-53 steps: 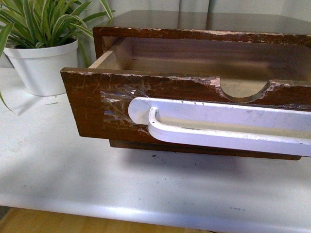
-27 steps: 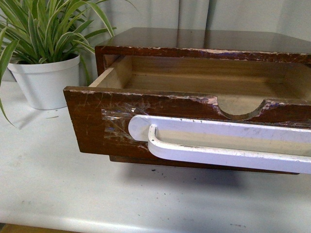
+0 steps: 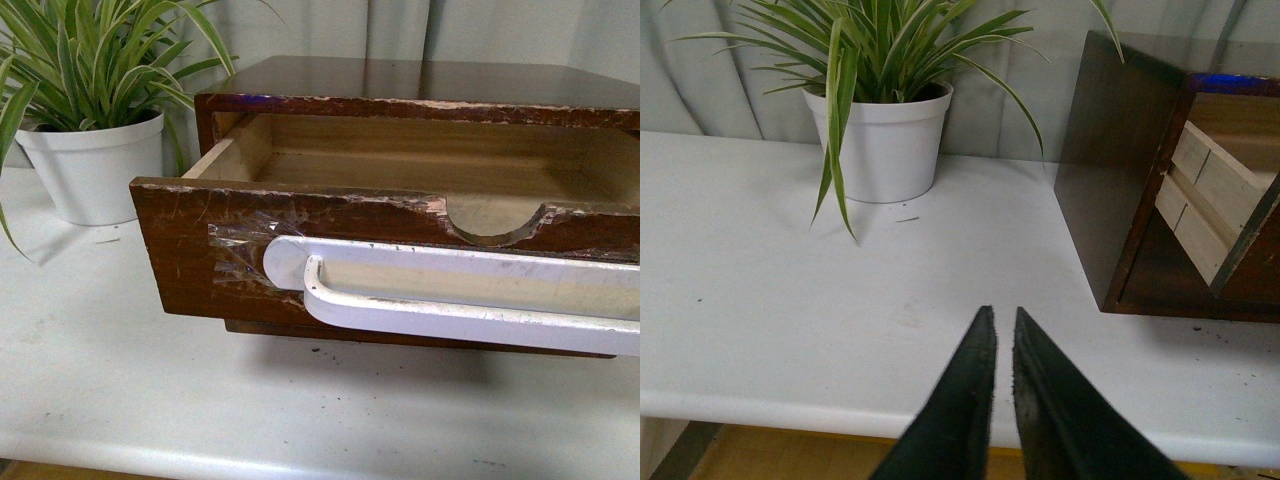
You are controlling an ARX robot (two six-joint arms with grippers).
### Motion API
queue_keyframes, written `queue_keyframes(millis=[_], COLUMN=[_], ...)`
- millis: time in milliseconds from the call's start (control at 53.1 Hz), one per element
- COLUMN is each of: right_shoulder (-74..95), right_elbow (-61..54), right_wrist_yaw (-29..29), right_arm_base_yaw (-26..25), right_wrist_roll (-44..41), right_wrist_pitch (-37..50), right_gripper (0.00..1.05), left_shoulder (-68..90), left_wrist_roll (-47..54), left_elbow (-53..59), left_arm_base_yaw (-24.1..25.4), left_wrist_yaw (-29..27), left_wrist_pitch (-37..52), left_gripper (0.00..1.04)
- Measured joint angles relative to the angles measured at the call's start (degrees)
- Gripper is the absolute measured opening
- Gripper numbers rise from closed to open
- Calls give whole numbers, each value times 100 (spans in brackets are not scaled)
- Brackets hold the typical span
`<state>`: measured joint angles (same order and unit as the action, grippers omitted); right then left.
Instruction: Open drawer
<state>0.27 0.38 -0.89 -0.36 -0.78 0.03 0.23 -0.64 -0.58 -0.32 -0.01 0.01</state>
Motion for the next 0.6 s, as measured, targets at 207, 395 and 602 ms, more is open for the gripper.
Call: queue_keyframes(millis=[207,395,602], right_shoulder=[0,0,0], right_elbow=[0,0,0], right_wrist_yaw=[79,79,81], right_arm_base_yaw=[13,15,15], right_wrist_roll=[9,9,9], right_wrist_pitch=[-4,-4,-4], right_gripper=[1,1,31], left_shoulder=[-2,0,-2], left_wrist_roll=[20,20,20], left_elbow=[0,0,0], left_arm_base_yaw=[11,11,11], left_wrist_yaw=[-11,-9,-9], left_wrist_pitch=[0,0,0], left_gripper=[4,7,44])
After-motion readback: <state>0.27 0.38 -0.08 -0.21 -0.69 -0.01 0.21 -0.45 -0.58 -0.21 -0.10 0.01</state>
